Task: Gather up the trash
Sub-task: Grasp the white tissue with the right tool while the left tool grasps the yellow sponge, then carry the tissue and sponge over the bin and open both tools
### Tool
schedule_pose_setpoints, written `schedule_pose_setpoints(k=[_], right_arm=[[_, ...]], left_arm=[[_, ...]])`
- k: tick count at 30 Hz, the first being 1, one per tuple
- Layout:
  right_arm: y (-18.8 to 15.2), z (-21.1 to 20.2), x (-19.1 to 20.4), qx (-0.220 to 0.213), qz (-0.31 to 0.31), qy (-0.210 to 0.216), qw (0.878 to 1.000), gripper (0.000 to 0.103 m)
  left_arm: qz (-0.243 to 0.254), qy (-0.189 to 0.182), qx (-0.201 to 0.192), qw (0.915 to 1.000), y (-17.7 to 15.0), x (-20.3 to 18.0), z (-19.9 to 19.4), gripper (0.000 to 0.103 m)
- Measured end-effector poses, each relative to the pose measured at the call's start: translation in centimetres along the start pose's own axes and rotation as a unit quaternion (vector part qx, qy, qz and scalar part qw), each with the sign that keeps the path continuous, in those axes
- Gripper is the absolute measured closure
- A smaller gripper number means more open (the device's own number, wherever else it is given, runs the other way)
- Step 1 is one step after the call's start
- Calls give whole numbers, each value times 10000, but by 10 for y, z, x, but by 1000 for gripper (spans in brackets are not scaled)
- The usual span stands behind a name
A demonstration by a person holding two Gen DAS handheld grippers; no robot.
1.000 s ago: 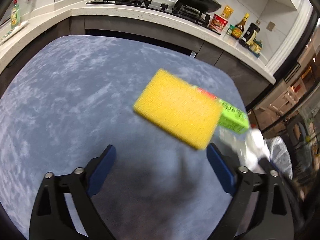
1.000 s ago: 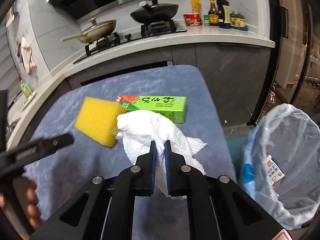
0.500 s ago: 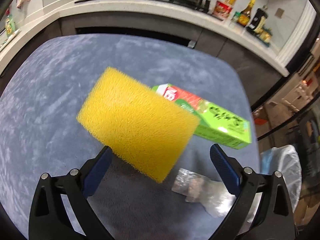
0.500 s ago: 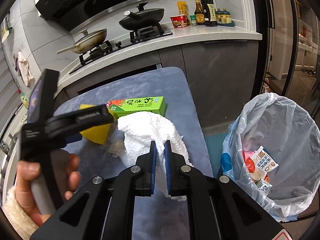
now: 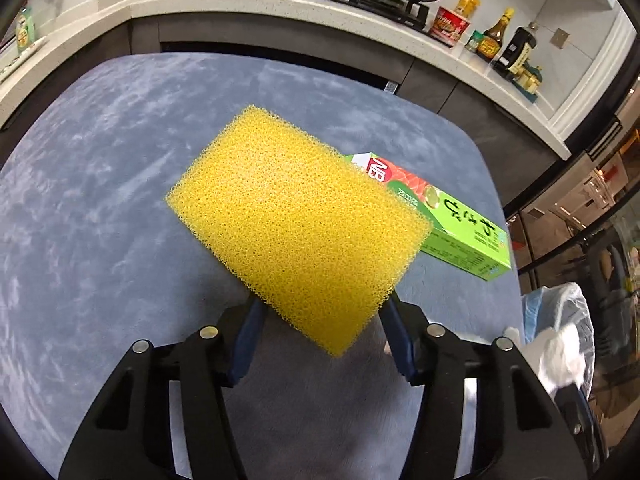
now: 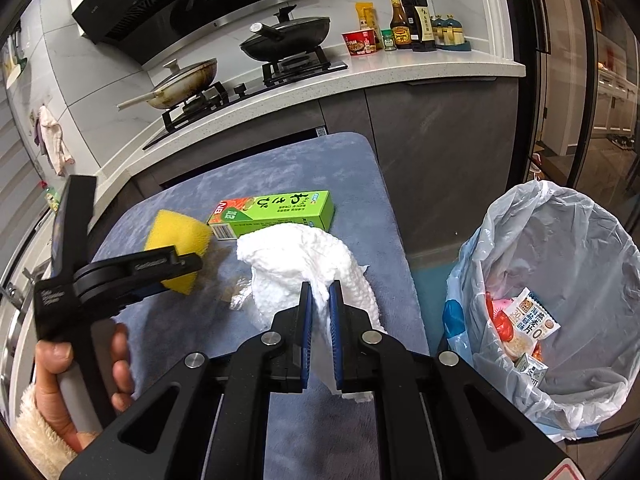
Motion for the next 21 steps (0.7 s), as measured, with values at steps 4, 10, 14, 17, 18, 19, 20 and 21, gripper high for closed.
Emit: schedule_pose_setpoints(k=[4,10,14,17,18,19,20,21], right_arm=[[2,-12,2,-86,-20,-2,10000,95],[12,-41,2,-369,-12,-35,9993,95],[16,-65,-10,-574,62,-179,9982,95],[14,-80,-26,-653,196,-332,9971,95],[13,-83,-31,-664,237,-380,9968,95],[10,-88,-37,-676,285,-446,9963,95],[6,-94,-46,-688,347,-527,9956,95],[4,-98,-52,-694,388,-578,9952,95]], left_arm=[[66,-64,-134,9999,-1,3,-22,51],[326,-219,-255,9989,-11,-3,-62,51],[556,-404,-273,9973,-24,-20,-83,51],[767,-580,-238,9951,-38,-39,-96,51],[856,-625,-224,9941,-44,-48,-98,51],[928,-662,-205,9933,-48,-54,-99,51],[1027,-729,-172,9919,-55,-64,-101,51],[1119,-793,-138,9905,-61,-74,-103,51]])
Point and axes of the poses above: each gripper's, at about its wrist camera, not at the fingertips, and z roughly the way its jaws point, x to its left, y to its top, the point moved 7 cm from there along z, roughly the way its jaws point, and after that the axes turned 9 degrees about -z, right-handed, at the moved point
